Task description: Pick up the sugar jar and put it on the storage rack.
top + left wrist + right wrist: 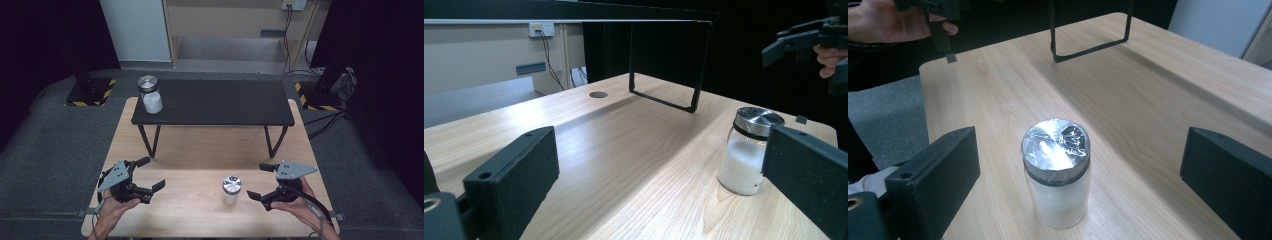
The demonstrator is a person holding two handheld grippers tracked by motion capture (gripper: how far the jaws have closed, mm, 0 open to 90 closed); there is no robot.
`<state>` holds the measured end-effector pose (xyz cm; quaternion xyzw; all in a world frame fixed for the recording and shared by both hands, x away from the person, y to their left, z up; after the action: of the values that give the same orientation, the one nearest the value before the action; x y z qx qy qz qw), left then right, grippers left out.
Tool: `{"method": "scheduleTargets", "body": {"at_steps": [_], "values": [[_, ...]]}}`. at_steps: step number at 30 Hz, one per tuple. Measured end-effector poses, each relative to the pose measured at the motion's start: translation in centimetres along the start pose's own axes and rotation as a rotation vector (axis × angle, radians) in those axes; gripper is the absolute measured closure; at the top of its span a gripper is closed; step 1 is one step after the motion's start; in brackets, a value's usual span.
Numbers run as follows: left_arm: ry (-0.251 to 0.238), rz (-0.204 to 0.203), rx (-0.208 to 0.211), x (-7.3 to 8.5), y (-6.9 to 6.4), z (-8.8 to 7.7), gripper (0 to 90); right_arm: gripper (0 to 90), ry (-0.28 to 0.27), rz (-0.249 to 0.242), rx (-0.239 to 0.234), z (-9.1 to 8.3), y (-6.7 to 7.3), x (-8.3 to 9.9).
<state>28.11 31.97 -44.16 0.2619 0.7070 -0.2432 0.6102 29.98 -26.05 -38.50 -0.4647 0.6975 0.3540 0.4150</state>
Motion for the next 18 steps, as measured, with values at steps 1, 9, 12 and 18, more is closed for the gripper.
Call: {"method": "scheduleTargets", "body": {"at_steps": [1,9,12,18], "values": [[0.000,0.000,0.000,0.0,0.0,0.0,0.7,2.6,0.006,-0.001,-0.003,0.3,-0.1,0.0],[0.000,0.001,0.000,0.0,0.0,0.0,0.7,3.4,0.039,-0.007,-0.029,2.3,-0.5,0.2],[0.000,0.002,0.001,0.0,0.0,0.0,0.7,3.7,0.043,-0.008,-0.035,2.7,-0.6,0.4],[0.002,0.004,0.002,0.0,0.0,0.0,0.7,4.2,0.061,-0.003,-0.054,3.8,-0.8,0.6]]}}
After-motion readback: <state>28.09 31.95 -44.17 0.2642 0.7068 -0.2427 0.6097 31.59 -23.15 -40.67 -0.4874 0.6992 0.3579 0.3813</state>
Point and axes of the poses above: each handheld gripper's, and its own axes: z roughly forward along the jaws, x roughly out of its underside, y roughly to its left, the point moved 7 cm from there along z, roughly forward along the jaws, and after that the axes turned 10 degrees about -x, right-handed, at the moved point
